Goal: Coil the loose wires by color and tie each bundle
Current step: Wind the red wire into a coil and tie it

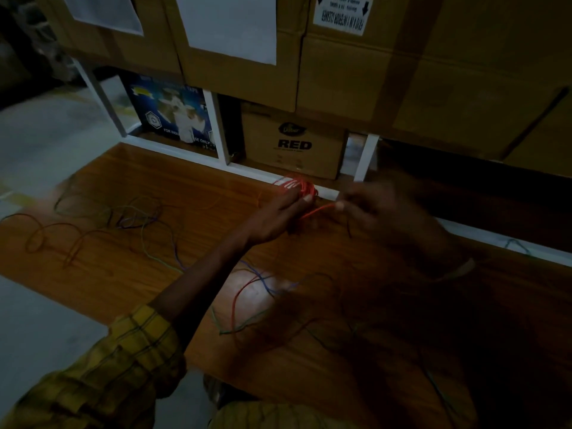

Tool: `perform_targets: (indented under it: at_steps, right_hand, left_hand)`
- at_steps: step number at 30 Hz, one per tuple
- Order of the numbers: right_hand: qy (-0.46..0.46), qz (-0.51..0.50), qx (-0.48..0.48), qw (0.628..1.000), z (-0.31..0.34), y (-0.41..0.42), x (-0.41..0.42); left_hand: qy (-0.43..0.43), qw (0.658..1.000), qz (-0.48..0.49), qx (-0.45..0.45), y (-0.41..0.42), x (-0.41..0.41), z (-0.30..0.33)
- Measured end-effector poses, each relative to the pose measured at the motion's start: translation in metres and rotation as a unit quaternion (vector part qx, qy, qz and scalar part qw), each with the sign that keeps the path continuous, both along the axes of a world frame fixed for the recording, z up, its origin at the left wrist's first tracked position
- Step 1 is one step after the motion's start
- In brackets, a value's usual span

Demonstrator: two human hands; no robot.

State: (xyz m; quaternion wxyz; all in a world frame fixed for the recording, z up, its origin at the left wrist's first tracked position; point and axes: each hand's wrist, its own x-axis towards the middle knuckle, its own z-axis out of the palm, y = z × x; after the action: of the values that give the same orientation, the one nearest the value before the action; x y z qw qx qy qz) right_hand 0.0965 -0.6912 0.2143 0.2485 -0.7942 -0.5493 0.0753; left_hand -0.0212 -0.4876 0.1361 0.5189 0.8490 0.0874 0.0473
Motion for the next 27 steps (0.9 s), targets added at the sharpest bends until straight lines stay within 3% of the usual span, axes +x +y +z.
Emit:
perform_targets:
  at_steps: [7,11,18,25,27]
  right_hand:
    - [-0.052,-0.077,0.124,0.988,-0.016,0.01,0.056]
    - [0.0,-0.111,0.142,0.984,-0.05,0.02,0.049]
    - [0.134,-0.111,0.236,0.956,-0.068,0.018,0.001]
    - [-0.008,-0.087,0.284,0.955,-0.078,0.025,-0.015]
    - [0.002,-0.068,0.293,0.954,-0.077,0.023,-0.018]
  left_hand:
    - [-0.004,0.963,-0.115,-0.245,-0.004,-0.011,0.012]
    - [-0.036,0.915,-0.13,-0.38,-0.008,-0.012,0.015]
    - [-0.058,0.849,-0.07,-0.521,-0.007,-0.003,0.009]
    - [-0.079,0.778,-0.044,-0.622,-0.011,0.004,0.002]
    - [-0.082,0.768,-0.038,-0.634,-0.013,0.005,0.001]
